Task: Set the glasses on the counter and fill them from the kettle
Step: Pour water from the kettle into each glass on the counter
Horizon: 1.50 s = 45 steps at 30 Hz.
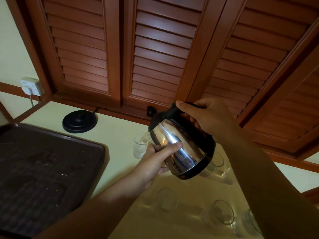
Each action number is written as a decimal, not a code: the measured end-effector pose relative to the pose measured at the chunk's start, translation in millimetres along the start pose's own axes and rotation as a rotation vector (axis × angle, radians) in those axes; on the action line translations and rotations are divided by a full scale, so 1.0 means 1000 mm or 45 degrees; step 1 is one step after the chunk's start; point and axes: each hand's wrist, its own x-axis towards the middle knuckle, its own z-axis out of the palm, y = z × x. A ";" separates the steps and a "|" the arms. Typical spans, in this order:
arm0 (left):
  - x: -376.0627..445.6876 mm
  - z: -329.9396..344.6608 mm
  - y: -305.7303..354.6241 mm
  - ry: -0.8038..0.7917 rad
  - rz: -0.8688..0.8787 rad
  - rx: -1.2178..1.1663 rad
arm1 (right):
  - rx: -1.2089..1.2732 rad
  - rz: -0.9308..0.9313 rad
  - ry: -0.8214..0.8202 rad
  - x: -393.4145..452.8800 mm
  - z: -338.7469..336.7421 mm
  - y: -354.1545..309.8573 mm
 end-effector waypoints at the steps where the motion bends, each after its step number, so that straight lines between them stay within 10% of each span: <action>1: 0.001 -0.002 0.000 0.008 -0.006 0.006 | 0.005 -0.003 0.003 -0.001 0.000 0.001; 27: -0.039 -0.006 0.049 0.280 0.293 0.488 | 0.919 0.078 0.316 -0.054 0.012 0.032; 45: -0.019 -0.261 0.149 -0.095 0.518 0.524 | 1.209 0.112 0.273 -0.013 0.204 -0.075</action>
